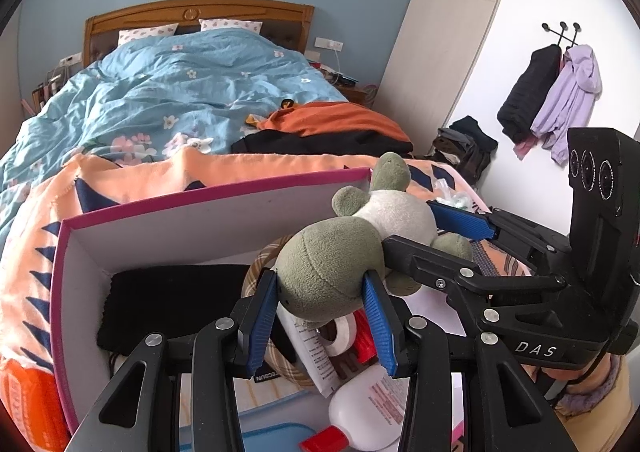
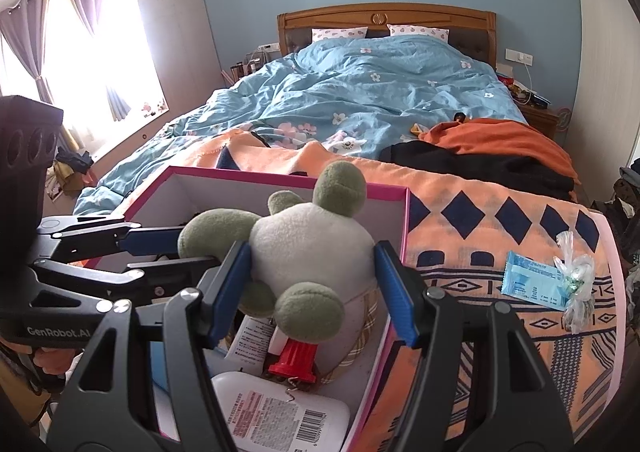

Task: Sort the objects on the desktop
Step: 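Lower the plush toy into the pink box with the right gripper, then open the right gripper to release the plush toy in the box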

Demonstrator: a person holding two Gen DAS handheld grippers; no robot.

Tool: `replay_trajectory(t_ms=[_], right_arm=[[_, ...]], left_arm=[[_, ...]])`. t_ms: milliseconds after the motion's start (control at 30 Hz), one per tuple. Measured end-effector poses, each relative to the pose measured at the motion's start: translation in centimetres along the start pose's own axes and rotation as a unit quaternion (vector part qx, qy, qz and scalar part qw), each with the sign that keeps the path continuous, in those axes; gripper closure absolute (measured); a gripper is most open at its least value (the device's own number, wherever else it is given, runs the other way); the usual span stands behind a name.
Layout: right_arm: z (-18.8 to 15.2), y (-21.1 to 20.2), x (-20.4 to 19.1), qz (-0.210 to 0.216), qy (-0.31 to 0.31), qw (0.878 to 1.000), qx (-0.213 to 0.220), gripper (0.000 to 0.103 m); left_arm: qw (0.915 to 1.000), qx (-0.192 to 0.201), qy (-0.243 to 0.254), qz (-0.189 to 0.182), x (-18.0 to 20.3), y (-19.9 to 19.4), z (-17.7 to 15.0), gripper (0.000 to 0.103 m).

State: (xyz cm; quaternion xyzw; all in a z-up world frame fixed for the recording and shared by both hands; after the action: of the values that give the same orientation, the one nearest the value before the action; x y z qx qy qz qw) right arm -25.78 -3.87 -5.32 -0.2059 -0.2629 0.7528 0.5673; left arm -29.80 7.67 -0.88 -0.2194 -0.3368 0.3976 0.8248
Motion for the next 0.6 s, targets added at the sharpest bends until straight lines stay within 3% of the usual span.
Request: replay_trajectory(t_ms=[500, 600], right_arm=[[0.2, 1.8, 0.2, -0.017, -0.015, 0.999, -0.024, 0.041], [0.0, 2.3, -0.6, -0.015, -0.033, 0.999, -0.038, 0.058]], left_arm=[[0.9998, -0.014, -0.011, -0.003, -1.1, 1.4, -0.1, 0.06], [0.9996, -0.026, -0.009, -0.004, -0.8, 2.1, -0.4, 0.078]])
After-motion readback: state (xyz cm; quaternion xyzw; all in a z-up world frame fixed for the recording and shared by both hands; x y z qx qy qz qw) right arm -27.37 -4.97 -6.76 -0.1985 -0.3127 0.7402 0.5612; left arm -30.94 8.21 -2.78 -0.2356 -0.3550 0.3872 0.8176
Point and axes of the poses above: each gripper's, at about its wrist camera, not at the fingertips, and y roughly the way its jaws point, x to its right, z to its top, the point moved 9 cm from there along y, roughly the way its jaws point, and after that the axes turned 11 degrees about -z, right-handed, at the moved point
